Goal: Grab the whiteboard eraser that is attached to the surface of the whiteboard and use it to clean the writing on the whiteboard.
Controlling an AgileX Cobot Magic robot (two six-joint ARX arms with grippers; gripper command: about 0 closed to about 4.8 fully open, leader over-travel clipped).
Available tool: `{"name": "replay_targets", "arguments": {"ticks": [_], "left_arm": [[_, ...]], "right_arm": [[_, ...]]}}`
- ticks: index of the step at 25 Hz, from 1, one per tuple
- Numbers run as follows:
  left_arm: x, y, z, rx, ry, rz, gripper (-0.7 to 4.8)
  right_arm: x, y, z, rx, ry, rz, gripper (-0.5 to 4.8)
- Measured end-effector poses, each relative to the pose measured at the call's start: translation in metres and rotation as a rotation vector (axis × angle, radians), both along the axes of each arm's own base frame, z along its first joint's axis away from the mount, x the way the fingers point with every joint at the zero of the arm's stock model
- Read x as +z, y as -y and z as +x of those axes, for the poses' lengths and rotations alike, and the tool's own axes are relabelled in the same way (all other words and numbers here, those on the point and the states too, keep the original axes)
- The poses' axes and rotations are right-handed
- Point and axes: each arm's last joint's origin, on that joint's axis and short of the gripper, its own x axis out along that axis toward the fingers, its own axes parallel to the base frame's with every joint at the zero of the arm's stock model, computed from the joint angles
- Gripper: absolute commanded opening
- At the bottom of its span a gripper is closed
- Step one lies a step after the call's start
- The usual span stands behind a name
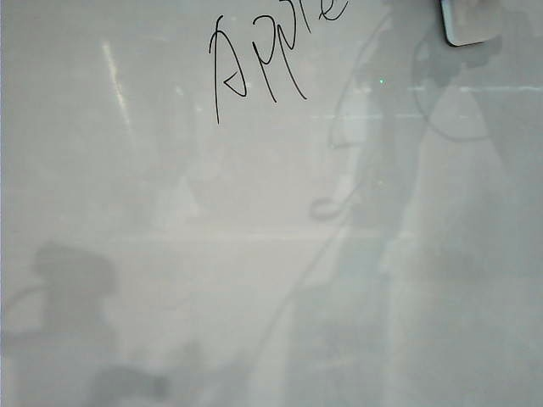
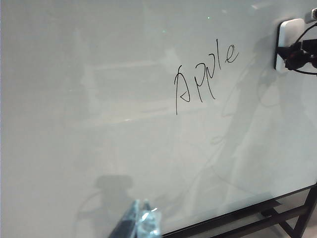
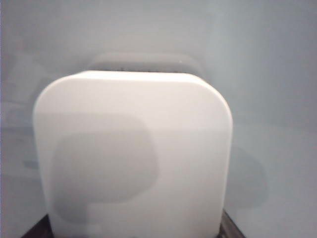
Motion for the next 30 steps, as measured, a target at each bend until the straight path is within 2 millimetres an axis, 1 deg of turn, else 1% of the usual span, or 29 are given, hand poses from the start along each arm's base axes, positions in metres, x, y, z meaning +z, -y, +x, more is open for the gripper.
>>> {"name": "replay_targets", "arguments": {"ticks": [2,4,11,15,22,29,30], "left_arm": [[0.0,0.0,0.0,0.0,0.0,0.0,-0.05],[0.0,0.0,0.0,0.0,0.0,0.0,-0.05],[0.0,0.0,0.0,0.0,0.0,0.0,-0.05],[0.0,0.0,0.0,0.0,0.0,0.0,-0.05],[0.0,0.0,0.0,0.0,0.0,0.0,-0.05],[0.0,0.0,0.0,0.0,0.0,0.0,-0.05],[0.0,0.0,0.0,0.0,0.0,0.0,-0.05]], "right_arm": [[0.001,-0.007,-0.002,0.031,0.004,0.0,2.06],[0.001,-0.02,-0.005,0.078,0.006,-0.002,2.06],[-0.003,-0.04,-0.008,0.087,-0.013,-0.005,2.06],[-0.005,-0.048,-0.003,0.069,-0.012,-0.016,2.06],[-0.002,-0.067,0.006,0.014,-0.028,-0.015,2.06],[-0.001,-0.097,0.016,0.02,-0.042,-0.022,2.06],[-0.001,-0.105,0.018,0.032,-0.038,-0.032,2.06]]}}
